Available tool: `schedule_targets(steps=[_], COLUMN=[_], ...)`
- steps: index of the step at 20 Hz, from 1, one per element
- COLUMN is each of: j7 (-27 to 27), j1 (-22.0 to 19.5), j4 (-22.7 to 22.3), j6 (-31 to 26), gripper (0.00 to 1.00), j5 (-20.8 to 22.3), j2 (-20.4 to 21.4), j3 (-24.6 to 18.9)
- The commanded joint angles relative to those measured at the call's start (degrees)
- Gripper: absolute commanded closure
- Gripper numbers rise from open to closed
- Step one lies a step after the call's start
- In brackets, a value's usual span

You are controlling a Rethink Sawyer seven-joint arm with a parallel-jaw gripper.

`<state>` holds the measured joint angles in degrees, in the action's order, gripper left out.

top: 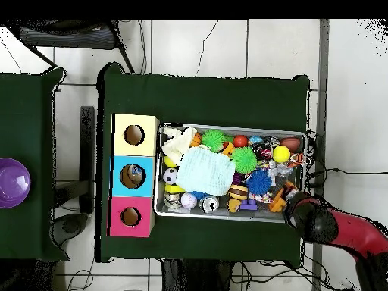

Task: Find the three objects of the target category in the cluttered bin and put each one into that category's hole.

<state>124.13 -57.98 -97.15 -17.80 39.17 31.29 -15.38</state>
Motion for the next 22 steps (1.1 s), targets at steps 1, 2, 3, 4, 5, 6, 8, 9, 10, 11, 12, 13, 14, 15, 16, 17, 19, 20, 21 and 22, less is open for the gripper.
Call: schedule_targets(steps=[1,2,3,4,5,6,8,9,10,11,12,13,14,15,16,17,19,20,21,22], j7=[4.8,5.8,6.9,7.5,8.5,9.3,10.2,10.6,11.6,12.0,12.5,12.5,12.4,12.3,12.3,12.3,12.1,12.0,11.8,11.7], j1=[0.3,0.3,0.2,0.0,0.2,0.2,0.0,-0.4,-0.7,-1.1,-1.6,-2.0,-2.3,-2.7,-2.8,-2.9,-3.0,-3.1,-3.2,-3.3], j4=[-4.2,-4.4,-4.5,-5.0,-5.4,-5.6,-6.6,-7.4,-8.4,-9.1,-9.8,-10.5,-11.0,-11.6,-12.0,-12.5,-13.3,-13.7,-14.1,-14.5], j6=[-4.6,-4.1,-3.5,-3.2,-2.6,-2.6,-1.9,-1.3,0.1,1.3,2.5,2.8,2.7,3.6,3.8,4.0,3.2,3.0,2.7,2.7], gripper=[1.0,1.0,1.0,1.0,1.0,1.0,1.0,1.0,1.0,1.0,1.0,1.0,1.0,1.0,1.0,1.0,1.0,1.0,1.0,1.0], j5=[-2.8,-3.5,-4.2,-4.9,-5.6,-6.7,-8.5,-9.5,-10.6,-11.7,-12.7,-14.1,-15.3,-16.1,-17.2,-18.2,-20.5,-21.5,-22.4,-23.3], j2=[0.0,-0.5,-1.0,-1.0,-1.3,-1.7,-2.4,-2.7,-2.9,-3.1,-3.4,-3.7,-4.0,-4.2,-4.2,-4.2,-4.0,-3.9,-3.8,-3.3], j3=[5.3,5.9,6.5,7.0,7.8,8.3,9.4,9.6,9.7,9.5,9.4,9.2,9.0,8.8,8.6,8.5,8.2,8.0,7.7,7.6])
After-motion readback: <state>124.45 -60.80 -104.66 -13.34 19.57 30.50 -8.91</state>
